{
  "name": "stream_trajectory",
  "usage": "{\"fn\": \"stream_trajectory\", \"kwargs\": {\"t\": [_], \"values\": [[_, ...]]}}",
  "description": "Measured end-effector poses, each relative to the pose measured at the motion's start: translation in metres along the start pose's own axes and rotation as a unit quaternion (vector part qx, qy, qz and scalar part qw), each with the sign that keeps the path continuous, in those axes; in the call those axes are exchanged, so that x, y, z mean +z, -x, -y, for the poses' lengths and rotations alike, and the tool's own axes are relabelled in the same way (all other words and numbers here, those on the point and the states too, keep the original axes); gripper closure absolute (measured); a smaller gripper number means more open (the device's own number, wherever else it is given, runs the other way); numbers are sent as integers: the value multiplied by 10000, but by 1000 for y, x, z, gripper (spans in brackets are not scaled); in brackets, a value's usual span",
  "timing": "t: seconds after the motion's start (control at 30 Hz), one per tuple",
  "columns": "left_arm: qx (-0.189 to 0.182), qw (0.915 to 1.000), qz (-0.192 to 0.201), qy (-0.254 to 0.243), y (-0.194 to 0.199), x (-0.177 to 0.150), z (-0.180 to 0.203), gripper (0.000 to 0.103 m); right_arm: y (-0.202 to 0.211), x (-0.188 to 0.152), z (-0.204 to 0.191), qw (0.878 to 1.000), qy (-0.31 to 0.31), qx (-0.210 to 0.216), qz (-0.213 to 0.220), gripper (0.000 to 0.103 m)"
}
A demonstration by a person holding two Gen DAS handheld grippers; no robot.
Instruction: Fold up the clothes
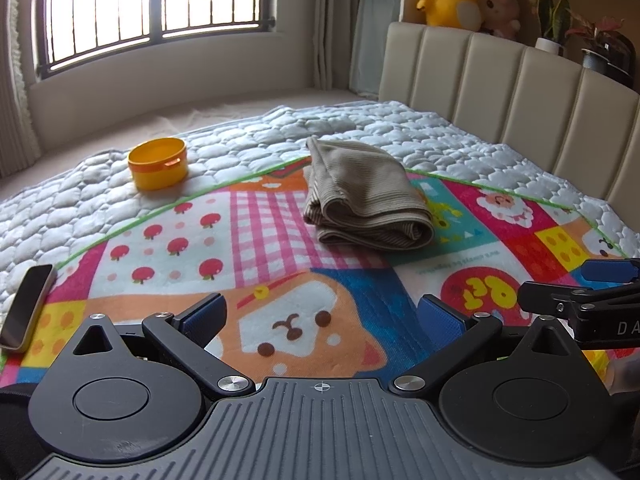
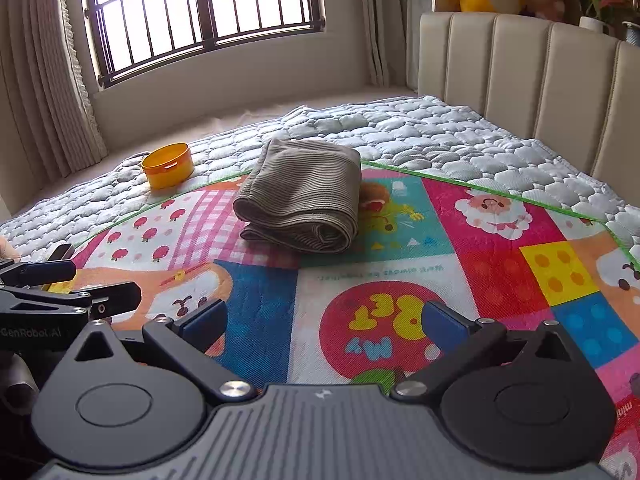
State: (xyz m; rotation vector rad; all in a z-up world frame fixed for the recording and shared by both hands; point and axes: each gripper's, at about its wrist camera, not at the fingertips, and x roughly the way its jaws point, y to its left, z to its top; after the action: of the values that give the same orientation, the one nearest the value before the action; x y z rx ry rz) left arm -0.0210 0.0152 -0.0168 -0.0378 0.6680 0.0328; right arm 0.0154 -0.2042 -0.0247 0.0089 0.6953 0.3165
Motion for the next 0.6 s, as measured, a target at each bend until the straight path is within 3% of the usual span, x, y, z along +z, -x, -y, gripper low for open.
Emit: {"fn": "stream_trajectory", "kwargs": {"t": [0.6], "values": [[6,10000,4,-15,0,-1,0,0,0,0,0,10000,-4,4,-13,0]]}}
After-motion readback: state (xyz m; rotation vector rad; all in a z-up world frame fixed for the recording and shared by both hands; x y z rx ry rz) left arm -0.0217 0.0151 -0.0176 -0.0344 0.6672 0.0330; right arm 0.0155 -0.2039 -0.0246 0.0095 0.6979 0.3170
